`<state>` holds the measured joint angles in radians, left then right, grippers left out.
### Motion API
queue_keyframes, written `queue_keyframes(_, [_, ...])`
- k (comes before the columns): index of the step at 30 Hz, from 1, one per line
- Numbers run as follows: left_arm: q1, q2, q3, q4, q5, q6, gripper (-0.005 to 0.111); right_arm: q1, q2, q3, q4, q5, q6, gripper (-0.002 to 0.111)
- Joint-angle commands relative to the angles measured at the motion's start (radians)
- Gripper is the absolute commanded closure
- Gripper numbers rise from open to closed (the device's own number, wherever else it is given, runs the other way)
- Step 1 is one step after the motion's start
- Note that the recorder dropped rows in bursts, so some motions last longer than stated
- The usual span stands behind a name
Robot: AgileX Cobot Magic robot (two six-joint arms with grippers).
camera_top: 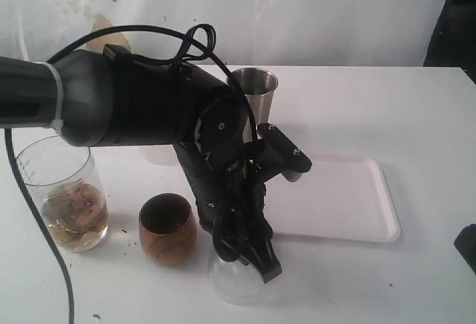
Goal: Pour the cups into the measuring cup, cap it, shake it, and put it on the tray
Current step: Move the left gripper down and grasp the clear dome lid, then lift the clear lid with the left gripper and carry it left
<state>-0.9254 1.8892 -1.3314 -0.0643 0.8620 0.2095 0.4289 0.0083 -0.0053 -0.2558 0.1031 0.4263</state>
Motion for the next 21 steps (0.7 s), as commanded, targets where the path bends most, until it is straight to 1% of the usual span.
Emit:
queue_keyframes(1, [-0.006, -0.007, -0.059, 0.023, 0.095, -0.001, 0.106, 0.002, -0.005, 0.005, -0.004, 0.009, 0.003, 0.107])
queue_keyframes(4, [-0.006, -0.028, -0.129, 0.077, 0.217, -0.006, 0.107, 0.002, -0.005, 0.005, -0.004, 0.009, -0.005, 0.107])
queue_keyframes(9, [-0.006, -0.106, -0.23, 0.119, 0.345, -0.034, 0.107, 0.002, -0.005, 0.005, -0.004, 0.009, -0.005, 0.107])
queue_keyframes(13, [-0.002, -0.199, -0.279, 0.188, 0.359, -0.051, 0.107, 0.002, -0.005, 0.005, -0.004, 0.009, -0.005, 0.107])
queue_keyframes(15, [0.019, -0.256, -0.285, 0.212, 0.359, -0.076, 0.107, 0.002, -0.005, 0.005, -0.004, 0.009, -0.005, 0.107])
queue_keyframes(17, [0.054, -0.311, -0.285, 0.212, 0.359, -0.083, 0.107, 0.002, -0.005, 0.005, -0.004, 0.009, -0.005, 0.107])
queue_keyframes(21, [0.177, -0.413, -0.285, 0.212, 0.359, -0.128, 0.107, 0.002, -0.005, 0.005, -0.004, 0.009, -0.005, 0.107])
